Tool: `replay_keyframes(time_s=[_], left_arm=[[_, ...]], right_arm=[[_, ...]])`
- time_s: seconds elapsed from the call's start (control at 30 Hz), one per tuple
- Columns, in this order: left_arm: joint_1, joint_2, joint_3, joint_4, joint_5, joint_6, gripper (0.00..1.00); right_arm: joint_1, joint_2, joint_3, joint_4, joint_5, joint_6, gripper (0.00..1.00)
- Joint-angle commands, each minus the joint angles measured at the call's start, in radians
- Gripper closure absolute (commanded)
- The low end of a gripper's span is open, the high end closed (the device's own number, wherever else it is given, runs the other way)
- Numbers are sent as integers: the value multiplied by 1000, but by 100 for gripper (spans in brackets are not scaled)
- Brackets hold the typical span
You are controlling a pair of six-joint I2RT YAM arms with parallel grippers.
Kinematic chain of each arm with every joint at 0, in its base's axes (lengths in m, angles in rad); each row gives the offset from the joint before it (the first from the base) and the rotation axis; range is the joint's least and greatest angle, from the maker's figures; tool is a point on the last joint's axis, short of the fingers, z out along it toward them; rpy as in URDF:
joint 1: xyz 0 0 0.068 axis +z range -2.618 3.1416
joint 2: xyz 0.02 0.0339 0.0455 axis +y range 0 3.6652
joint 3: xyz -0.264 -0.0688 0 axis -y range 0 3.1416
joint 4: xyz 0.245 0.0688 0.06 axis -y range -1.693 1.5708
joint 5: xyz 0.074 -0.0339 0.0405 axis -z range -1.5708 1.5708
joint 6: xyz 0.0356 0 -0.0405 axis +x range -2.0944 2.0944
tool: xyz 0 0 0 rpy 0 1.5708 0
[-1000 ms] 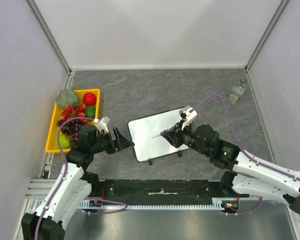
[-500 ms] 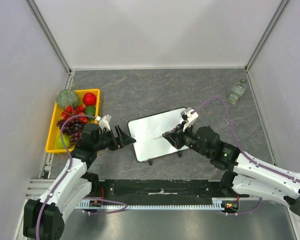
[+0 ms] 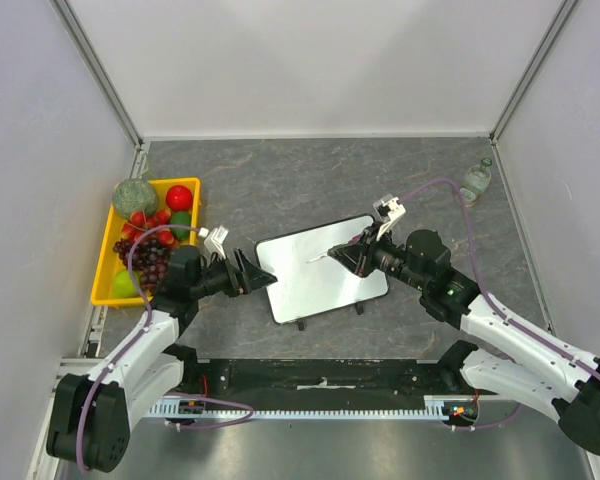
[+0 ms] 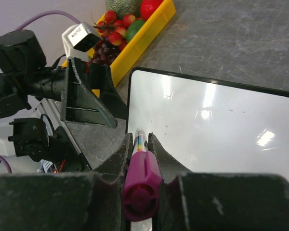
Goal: Write a sentence on the whiteboard
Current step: Hold the whiteboard on the whiteboard stand.
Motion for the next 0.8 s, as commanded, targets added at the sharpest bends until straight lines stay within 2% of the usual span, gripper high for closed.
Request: replay_keyframes(time_s=[0.0,0.17,0.4,0.5,0.77], left_arm=[[6,62,-19,165,52,-2,13],[6,162,9,225,44,27,15],[6,288,29,353,110,51,21],[8,286,3,388,112,71,22],[8,260,-41,423,138,159,37]], right_arm=[[-1,18,5,86,-61,-2,100],[-3,44,18,112,-98,-25,100],[-1,85,30,152,-133,-55,100],[8,100,44,156,-118,-70,100],[92,186,111,149,-35,-131,100]])
